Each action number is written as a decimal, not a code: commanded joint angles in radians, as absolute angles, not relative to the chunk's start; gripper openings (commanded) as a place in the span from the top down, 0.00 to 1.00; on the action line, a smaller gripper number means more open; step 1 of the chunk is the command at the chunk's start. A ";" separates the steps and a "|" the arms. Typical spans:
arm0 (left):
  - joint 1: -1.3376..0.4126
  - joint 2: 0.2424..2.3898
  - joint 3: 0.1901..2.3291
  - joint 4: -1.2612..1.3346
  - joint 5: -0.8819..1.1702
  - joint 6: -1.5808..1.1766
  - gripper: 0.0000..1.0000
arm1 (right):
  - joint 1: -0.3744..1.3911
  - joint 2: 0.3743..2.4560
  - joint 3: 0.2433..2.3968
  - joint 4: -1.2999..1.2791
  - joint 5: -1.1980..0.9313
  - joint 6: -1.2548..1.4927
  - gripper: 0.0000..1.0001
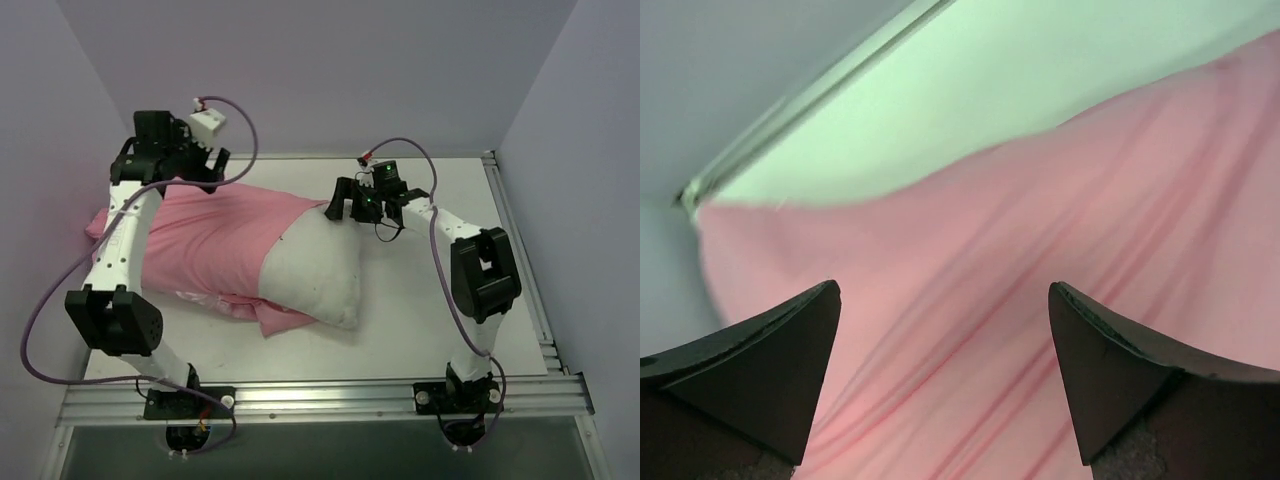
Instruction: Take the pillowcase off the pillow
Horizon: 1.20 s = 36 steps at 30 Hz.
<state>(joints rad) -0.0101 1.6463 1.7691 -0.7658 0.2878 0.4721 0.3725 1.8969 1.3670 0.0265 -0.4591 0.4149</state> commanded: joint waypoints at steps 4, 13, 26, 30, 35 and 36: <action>-0.288 1.747 1.838 -0.862 0.299 0.463 0.06 | 0.393 1.864 1.299 0.178 -0.571 0.437 0.18; -0.400 1.904 1.888 -0.913 0.314 0.462 0.25 | 0.399 1.793 1.238 0.287 -0.641 0.468 0.74; -0.400 1.939 1.914 -0.822 0.224 0.318 0.98 | 0.454 1.654 1.194 0.267 -0.620 0.414 1.00; -0.356 1.959 1.977 -0.759 0.158 0.209 0.98 | 0.494 1.591 1.157 0.201 -0.608 0.370 1.00; -0.337 2.061 2.106 -0.775 0.077 0.155 0.98 | 0.541 1.491 1.149 0.150 -0.558 0.325 1.00; -0.337 2.080 2.120 -0.779 0.049 0.155 0.98 | 0.551 1.477 1.150 0.143 -0.554 0.319 1.00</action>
<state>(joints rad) -0.3496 2.0136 2.0357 -0.8963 0.1593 0.1978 0.5068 1.5776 1.1412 0.1741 -0.5049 0.3614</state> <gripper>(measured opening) 0.036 0.138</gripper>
